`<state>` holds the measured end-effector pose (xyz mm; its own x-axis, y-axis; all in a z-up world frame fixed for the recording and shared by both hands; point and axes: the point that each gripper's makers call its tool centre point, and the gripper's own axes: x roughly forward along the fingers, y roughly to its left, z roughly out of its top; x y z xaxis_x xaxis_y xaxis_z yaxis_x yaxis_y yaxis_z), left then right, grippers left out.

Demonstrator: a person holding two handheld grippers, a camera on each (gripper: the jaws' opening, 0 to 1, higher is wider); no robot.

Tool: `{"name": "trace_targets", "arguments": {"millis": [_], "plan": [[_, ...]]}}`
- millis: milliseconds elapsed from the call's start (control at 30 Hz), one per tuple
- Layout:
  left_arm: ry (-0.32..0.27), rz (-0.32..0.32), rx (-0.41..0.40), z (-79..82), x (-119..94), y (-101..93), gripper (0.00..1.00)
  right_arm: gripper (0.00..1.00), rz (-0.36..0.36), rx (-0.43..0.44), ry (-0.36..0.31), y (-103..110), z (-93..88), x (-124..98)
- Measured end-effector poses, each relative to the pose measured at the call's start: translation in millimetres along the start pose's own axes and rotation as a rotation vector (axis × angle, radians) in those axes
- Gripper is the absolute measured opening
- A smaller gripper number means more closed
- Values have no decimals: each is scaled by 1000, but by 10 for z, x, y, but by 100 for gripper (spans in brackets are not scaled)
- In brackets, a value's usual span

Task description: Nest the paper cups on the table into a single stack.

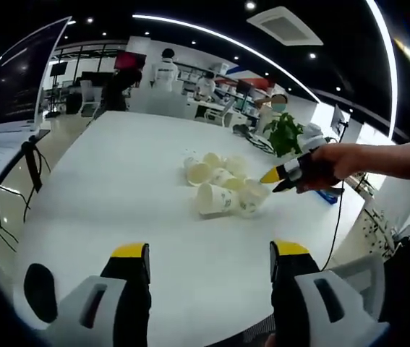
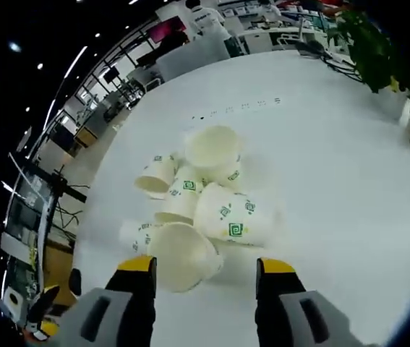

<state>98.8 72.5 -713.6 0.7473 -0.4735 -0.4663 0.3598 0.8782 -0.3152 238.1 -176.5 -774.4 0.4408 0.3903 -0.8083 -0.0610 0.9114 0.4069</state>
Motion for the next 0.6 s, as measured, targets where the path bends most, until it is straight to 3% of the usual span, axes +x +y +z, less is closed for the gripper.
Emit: {"name": "trace_targets", "arguments": {"millis": [600], "plan": [[10,-1,-19,-64,-12,50,65,44,-75,-39,128,-83,-99,335]]}}
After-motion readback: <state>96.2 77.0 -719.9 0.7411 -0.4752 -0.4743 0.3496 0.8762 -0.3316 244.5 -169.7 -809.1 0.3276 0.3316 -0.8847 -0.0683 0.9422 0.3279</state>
